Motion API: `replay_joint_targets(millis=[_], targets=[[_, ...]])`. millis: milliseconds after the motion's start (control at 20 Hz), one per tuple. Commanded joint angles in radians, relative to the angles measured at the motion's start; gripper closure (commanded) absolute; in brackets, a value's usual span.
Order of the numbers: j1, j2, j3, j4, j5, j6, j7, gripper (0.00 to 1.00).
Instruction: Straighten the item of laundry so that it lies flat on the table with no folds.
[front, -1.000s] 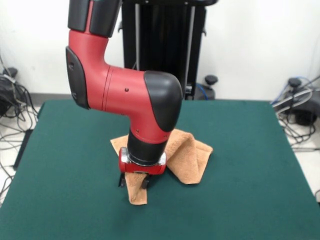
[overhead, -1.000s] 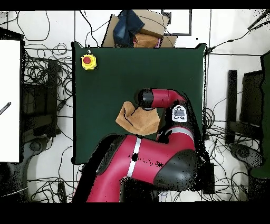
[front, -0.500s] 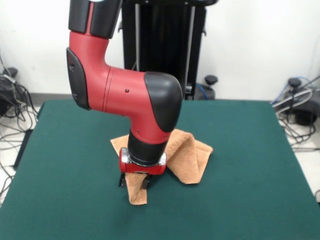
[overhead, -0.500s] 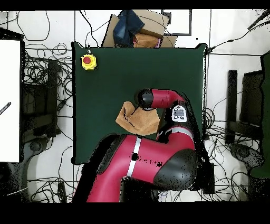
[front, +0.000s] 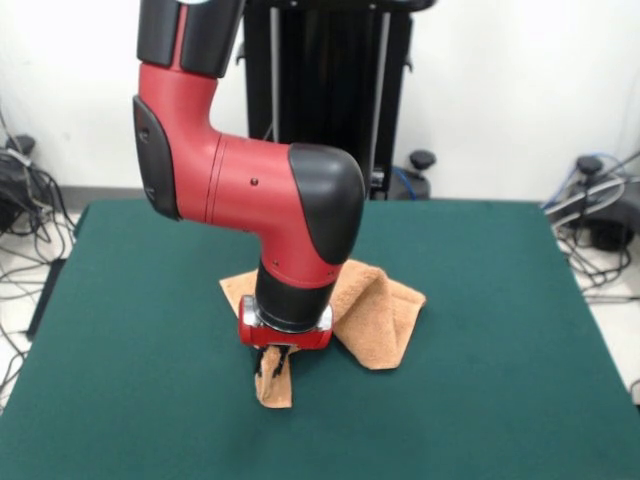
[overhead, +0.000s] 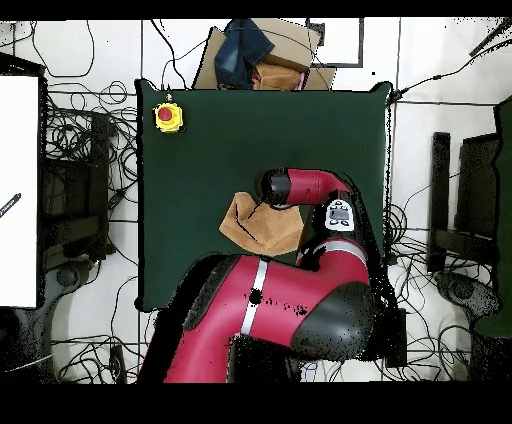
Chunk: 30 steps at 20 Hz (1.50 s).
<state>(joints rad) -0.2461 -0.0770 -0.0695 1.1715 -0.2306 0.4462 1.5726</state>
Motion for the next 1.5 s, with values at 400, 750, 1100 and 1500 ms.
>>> replay_joint_targets(millis=[400,750,1100,1500], targets=[[0.005,0.050,0.048,0.064,-0.036,-0.049,0.092,1.00],[-0.003,0.050,0.061,0.063,-0.021,-0.051,0.103,1.00],[-0.016,0.099,0.080,-0.040,-0.008,-0.042,0.083,1.00],[-0.075,0.206,0.156,-0.262,-0.018,-0.028,-0.040,1.00]])
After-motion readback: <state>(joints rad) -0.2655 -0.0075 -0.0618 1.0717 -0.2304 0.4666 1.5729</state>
